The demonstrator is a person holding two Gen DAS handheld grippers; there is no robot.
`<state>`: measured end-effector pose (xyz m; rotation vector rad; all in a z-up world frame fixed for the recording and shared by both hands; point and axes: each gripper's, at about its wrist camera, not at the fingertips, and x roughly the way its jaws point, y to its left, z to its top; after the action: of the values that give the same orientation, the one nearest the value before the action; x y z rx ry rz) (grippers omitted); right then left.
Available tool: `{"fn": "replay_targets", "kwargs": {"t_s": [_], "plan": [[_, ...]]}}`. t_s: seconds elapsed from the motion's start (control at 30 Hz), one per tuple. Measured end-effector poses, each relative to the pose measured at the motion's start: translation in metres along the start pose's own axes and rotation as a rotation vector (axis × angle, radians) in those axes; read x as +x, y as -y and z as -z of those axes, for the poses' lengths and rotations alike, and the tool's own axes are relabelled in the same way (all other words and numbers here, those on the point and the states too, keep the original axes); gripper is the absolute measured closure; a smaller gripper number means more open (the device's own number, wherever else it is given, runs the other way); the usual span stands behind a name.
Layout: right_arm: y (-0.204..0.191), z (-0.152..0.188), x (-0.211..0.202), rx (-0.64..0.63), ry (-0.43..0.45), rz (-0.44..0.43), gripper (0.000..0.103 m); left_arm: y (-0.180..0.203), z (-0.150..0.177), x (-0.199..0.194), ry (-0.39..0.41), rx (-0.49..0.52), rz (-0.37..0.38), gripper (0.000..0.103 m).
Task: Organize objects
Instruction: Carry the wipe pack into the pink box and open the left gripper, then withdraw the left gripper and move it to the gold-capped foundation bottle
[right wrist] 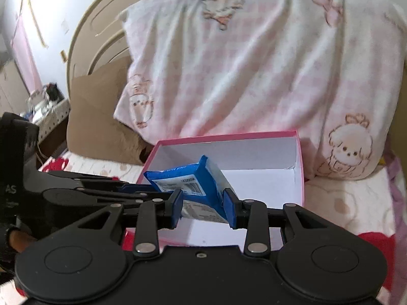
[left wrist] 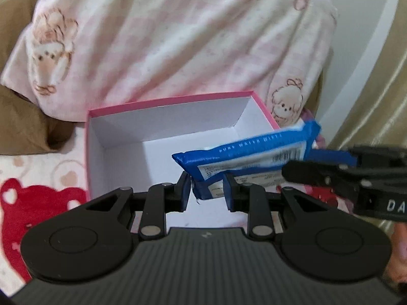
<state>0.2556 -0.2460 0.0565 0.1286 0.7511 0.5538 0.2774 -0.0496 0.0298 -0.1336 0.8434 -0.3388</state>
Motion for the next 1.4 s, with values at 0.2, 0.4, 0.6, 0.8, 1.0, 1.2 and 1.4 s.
{"fn": "replay_targets", "kwargs": {"t_s": [0.2,0.4,0.6,0.8,1.0,1.2,1.4], "plan": [[0.027,0.002,0.045,0.002,-0.032,0.063,0.063,-0.002,-0.012,0.053,-0.005,-0.014,0.005,0.077],[0.044,-0.005,0.088,-0.006,-0.061,0.168,0.070,0.006,-0.026,0.102,-0.069,0.012,-0.052,0.077],[0.048,-0.017,0.121,-0.014,-0.144,0.274,0.078,0.000,-0.043,0.130,-0.126,-0.057,-0.064,0.077],[0.054,-0.019,0.124,-0.042,-0.104,0.383,0.078,0.004,-0.046,0.136,-0.091,-0.133,-0.100,0.073],[0.049,-0.011,0.080,-0.012,-0.051,0.280,0.062,0.022,-0.034,0.099,-0.071,-0.004,-0.095,0.056],[0.023,-0.006,0.035,-0.041,-0.062,0.189,0.055,0.031,-0.025,0.037,-0.086,0.096,-0.038,0.047],[-0.015,-0.009,-0.013,-0.131,-0.089,0.158,0.041,0.035,-0.019,-0.033,-0.088,0.159,0.017,0.037]]}}
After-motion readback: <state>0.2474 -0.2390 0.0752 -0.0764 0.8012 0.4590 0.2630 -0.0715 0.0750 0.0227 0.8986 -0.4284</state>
